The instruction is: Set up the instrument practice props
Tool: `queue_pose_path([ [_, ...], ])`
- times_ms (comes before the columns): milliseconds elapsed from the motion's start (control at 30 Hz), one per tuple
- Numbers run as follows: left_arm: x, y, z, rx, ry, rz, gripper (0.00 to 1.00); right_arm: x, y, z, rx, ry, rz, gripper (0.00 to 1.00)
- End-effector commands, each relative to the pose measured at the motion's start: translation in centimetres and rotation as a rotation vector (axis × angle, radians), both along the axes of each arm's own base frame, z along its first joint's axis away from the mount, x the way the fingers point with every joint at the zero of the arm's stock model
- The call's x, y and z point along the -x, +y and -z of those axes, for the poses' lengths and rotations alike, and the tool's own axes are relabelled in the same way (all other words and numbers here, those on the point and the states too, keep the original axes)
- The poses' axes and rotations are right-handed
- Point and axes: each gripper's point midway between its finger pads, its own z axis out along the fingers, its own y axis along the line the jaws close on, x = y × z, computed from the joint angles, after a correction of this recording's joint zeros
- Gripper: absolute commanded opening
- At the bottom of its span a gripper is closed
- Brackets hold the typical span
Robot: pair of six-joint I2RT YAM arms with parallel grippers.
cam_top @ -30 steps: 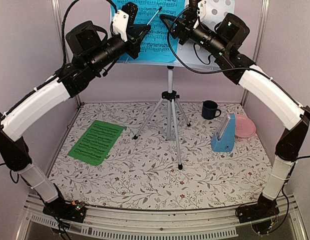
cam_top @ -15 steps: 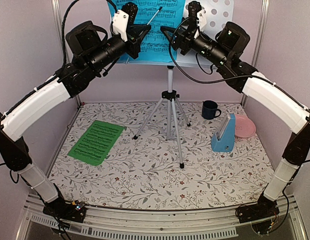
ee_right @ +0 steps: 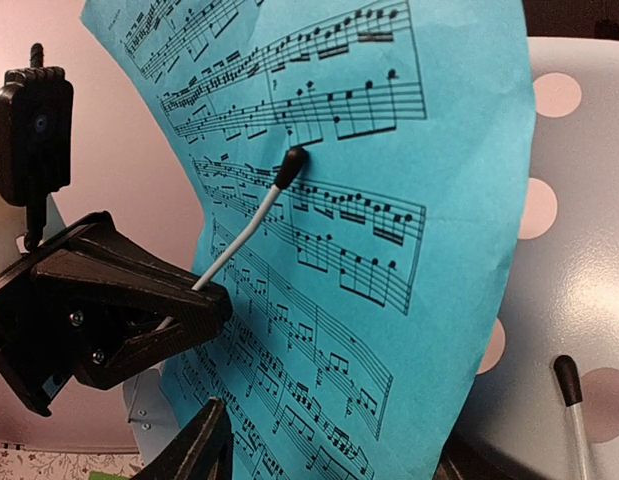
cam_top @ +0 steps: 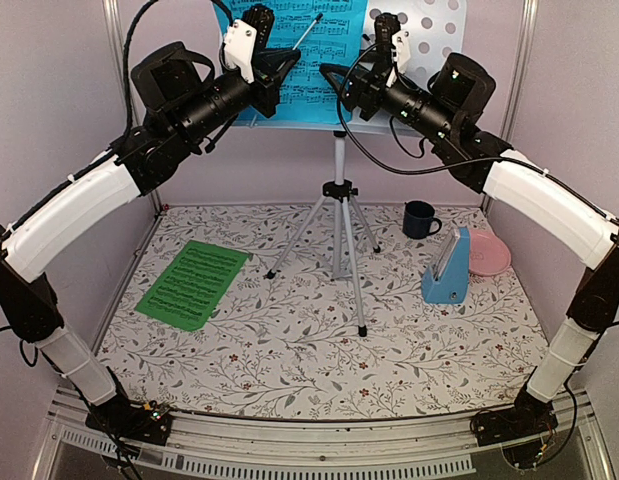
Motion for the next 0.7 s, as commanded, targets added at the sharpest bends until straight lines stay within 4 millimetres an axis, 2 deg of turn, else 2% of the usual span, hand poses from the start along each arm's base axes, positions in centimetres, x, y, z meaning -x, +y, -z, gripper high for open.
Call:
queue_pose_path([
  [0,0.3,-0.1,-0.5,0.023,-0.015,0.020,0.00,0.2,-0.5,-0.7,-0.031,0.014,-0.001,0.58],
  [433,0.3,-0.2,-0.5,0.028,-0.013,0.029,0.00,0.8,1.3,-0.5,-0.029,0.004,-0.011,0.58],
  [667,0.2,-0.1,-0.5,0.031,-0.009,0.022,0.00,0.7,1.2,-0.6,-0.034,0.004,0.007,0.59],
])
